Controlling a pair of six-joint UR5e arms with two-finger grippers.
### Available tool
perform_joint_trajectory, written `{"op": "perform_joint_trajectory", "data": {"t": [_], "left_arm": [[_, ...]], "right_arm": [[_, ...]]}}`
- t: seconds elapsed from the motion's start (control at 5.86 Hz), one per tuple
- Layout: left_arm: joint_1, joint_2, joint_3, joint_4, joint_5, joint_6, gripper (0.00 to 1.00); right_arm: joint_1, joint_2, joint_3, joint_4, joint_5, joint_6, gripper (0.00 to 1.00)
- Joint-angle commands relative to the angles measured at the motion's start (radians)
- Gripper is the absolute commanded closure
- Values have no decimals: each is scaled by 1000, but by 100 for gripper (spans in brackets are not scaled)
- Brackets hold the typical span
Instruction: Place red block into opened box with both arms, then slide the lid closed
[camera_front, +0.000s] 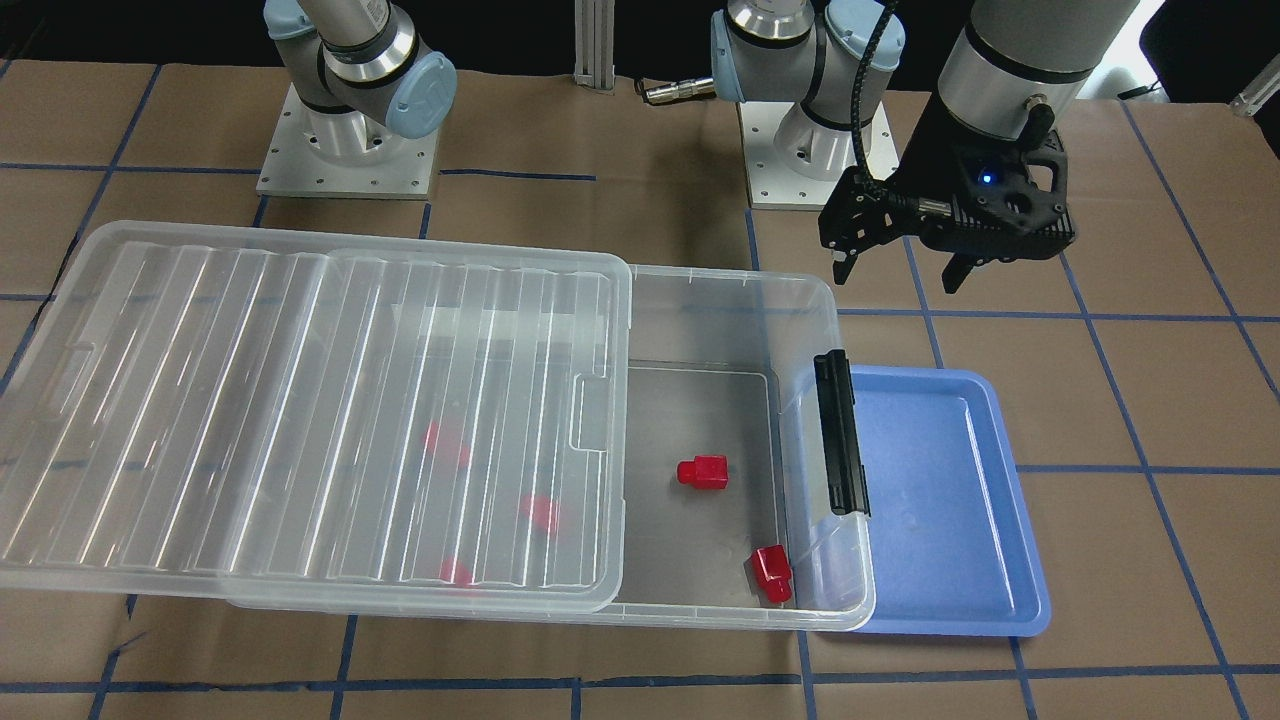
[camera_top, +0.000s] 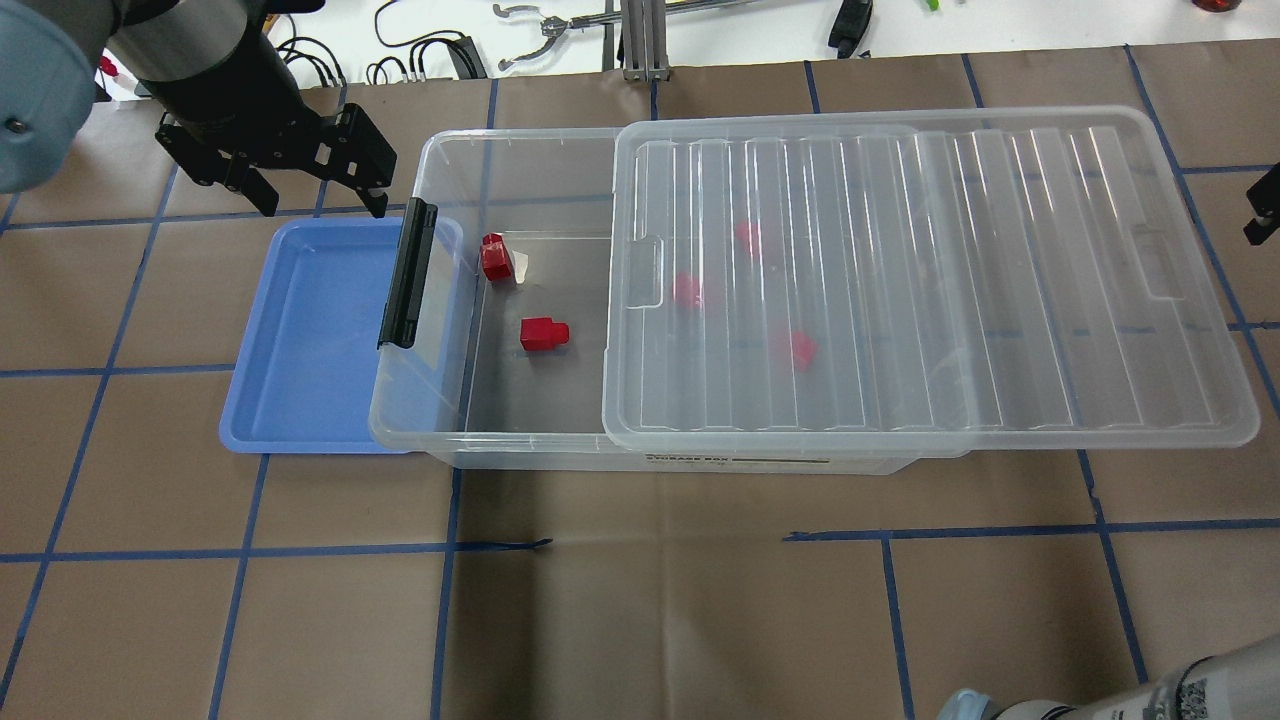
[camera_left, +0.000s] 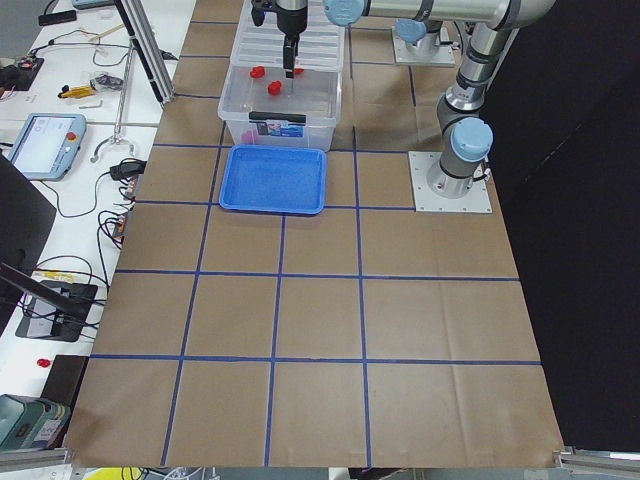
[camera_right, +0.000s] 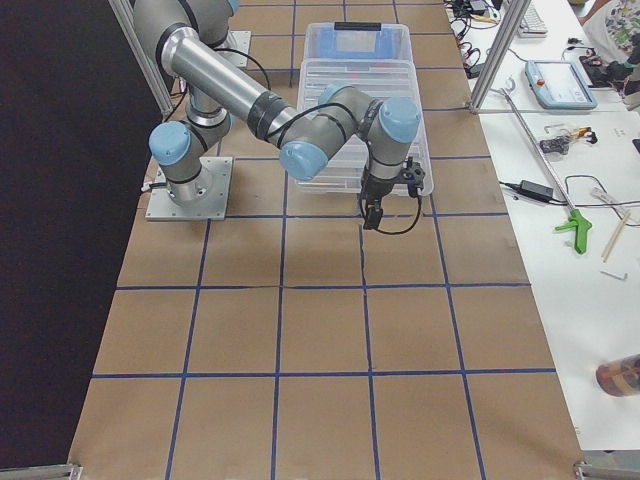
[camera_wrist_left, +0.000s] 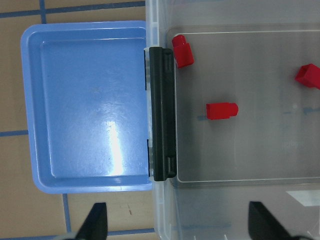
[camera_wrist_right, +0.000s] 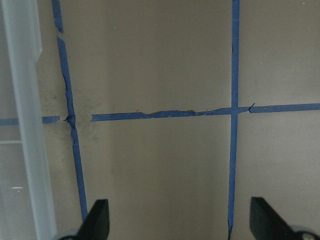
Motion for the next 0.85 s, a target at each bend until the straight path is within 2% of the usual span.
{"op": "perform_joint_trajectory", "data": {"t": [0.0, 0.34, 0.51, 0.68], "left_arm": [[77, 21, 9, 80, -1, -7, 1], [120, 66, 17, -27, 4, -32, 1], [122, 78, 23, -37, -2, -39, 1], [140, 45, 8, -15, -8, -49, 1]], "right_arm": [[-5, -10, 52, -44, -4, 7, 0], [-4, -24, 78, -36, 0, 16, 0], [2, -47, 104, -36, 8, 17, 0], [5, -62, 123, -37, 16, 33, 0]]}}
